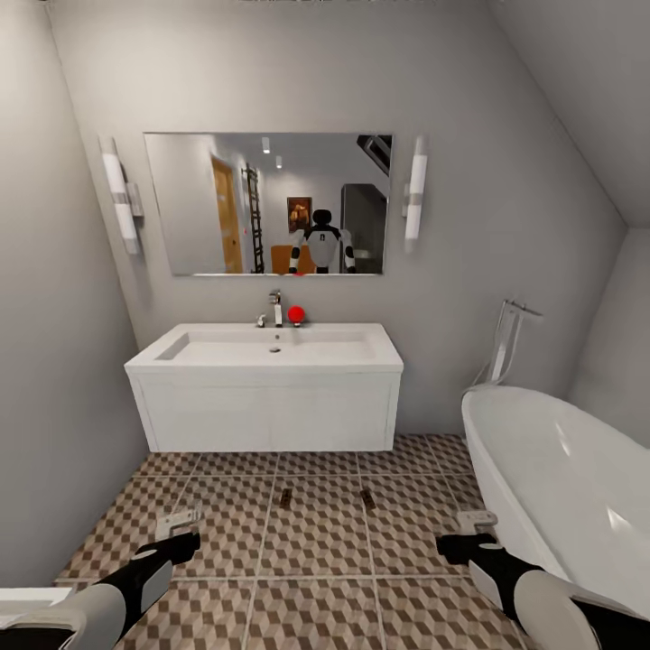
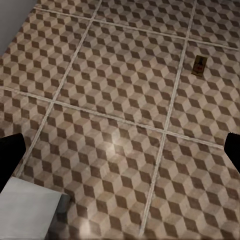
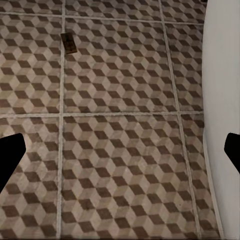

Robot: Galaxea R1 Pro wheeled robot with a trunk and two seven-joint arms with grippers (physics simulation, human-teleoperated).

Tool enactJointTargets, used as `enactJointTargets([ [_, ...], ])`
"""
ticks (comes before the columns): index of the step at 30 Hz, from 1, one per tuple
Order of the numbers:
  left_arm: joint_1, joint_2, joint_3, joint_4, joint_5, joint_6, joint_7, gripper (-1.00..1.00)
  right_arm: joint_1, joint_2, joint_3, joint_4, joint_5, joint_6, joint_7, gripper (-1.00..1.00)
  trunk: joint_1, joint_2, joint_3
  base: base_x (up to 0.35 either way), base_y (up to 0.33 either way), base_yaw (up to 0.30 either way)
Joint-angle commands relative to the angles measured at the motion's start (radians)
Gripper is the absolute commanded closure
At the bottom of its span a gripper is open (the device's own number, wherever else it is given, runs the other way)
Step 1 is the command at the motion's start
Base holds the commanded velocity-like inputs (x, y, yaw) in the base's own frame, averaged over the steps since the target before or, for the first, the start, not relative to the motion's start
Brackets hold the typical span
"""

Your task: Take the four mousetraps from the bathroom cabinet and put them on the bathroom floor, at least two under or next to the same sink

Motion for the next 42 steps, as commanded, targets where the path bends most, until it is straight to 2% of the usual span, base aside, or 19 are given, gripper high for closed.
enactJointTargets([
  [1, 0.0, -0.001, -0.007, 0.008, 0.008, -0.002, 0.002, -1.0, 0.006, -0.001, -0.008, 0.003, 0.01, -0.007, -0.004, -1.0, -0.004, 0.007, 0.002, 0.0, 0.0, 0.0],
  [21, 0.012, -0.025, -0.007, 0.046, 0.009, 0.0, 0.002, -1.0, 0.144, -0.005, -0.01, 0.003, 0.008, -0.01, -0.01, -1.0, -0.081, 0.147, 0.065, 0.0, 0.0, 0.0],
  [27, 0.022, -0.027, -0.007, 0.048, 0.011, 0.0, 0.002, -1.0, 0.217, -0.023, -0.011, 0.003, 0.007, -0.01, -0.028, -1.0, -0.104, 0.189, 0.084, 0.0, 0.0, 0.0],
  [34, 0.088, -0.026, -0.007, 0.049, 0.013, 0.0, 0.002, -1.0, 0.308, -0.034, -0.013, 0.003, 0.005, -0.012, -0.034, -1.0, -0.13, 0.238, 0.106, 0.0, 0.0, 0.0],
  [42, 0.153, -0.028, -0.007, 0.049, 0.013, 0.003, 0.002, -1.0, 0.364, -0.036, -0.013, 0.003, 0.004, -0.013, -0.034, -1.0, -0.161, 0.294, 0.131, 0.0, 0.0, 0.0],
])
